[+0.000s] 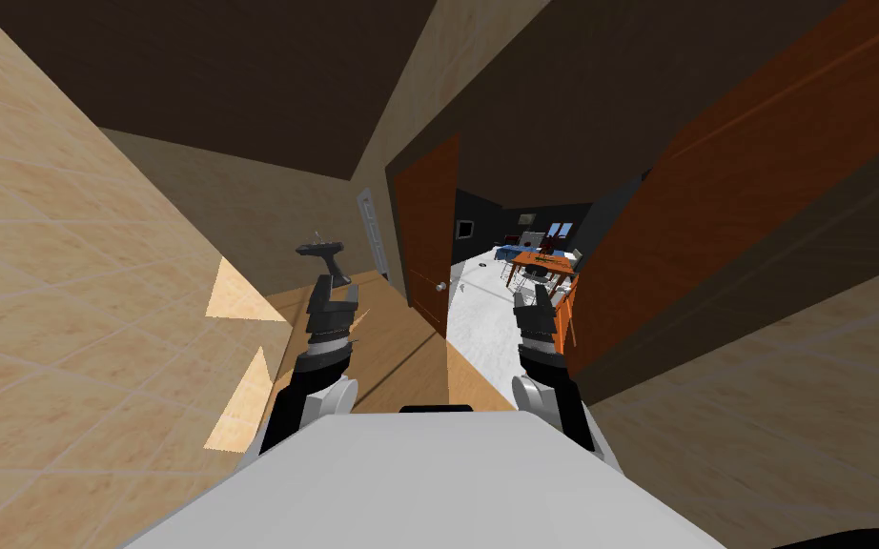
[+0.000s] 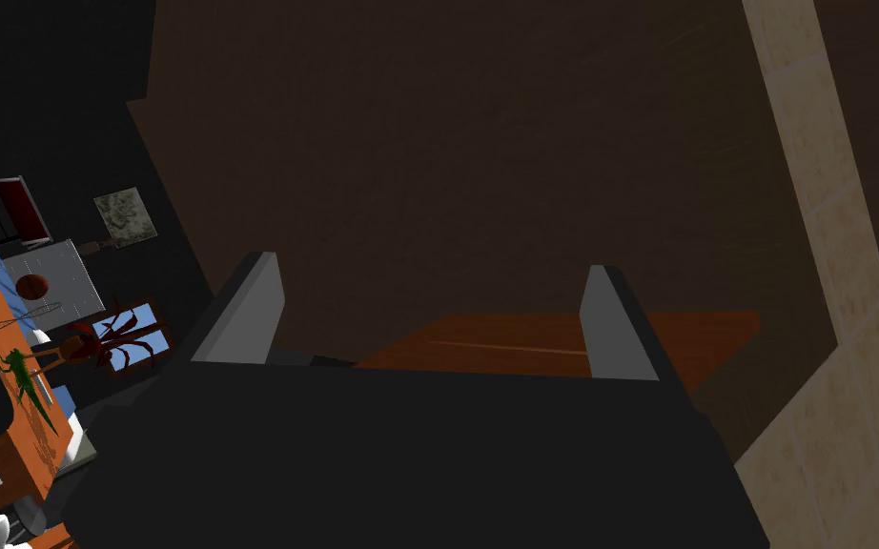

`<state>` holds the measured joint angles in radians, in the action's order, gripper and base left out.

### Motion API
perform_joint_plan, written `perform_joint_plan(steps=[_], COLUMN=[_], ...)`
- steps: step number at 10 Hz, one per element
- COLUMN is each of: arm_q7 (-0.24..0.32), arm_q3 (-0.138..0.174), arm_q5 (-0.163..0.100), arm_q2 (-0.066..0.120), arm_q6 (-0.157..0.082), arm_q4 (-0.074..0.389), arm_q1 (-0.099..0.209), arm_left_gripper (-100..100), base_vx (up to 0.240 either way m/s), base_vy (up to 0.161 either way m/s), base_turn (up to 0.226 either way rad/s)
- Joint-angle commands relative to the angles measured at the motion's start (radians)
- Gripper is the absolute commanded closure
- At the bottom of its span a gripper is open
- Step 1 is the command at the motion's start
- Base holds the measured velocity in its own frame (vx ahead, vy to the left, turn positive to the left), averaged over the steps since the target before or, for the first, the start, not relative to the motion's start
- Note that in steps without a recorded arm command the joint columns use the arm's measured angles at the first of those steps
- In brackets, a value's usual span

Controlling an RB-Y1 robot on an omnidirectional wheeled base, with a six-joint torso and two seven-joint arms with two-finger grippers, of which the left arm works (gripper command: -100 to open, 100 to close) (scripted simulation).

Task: Push the door open

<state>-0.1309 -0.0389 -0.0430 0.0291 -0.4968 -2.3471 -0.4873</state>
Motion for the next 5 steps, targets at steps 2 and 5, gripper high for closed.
perform_joint_plan(steps=[2, 5], arm_q7=[-0.039, -0.087], arm_q3=[-0.006, -0.014], arm_q5=[0.025, 0.055], arm_q2=[0.008, 0.017], arm_q6=[-0.013, -0.028], arm_q4=[0.045, 0.100], arm_q1=[0.005, 0.012], arm_left_gripper=[-100, -100], base_vx=[0.113, 0.122], base_vy=[0.018, 0.031], base_turn=[-0.050, -0.038])
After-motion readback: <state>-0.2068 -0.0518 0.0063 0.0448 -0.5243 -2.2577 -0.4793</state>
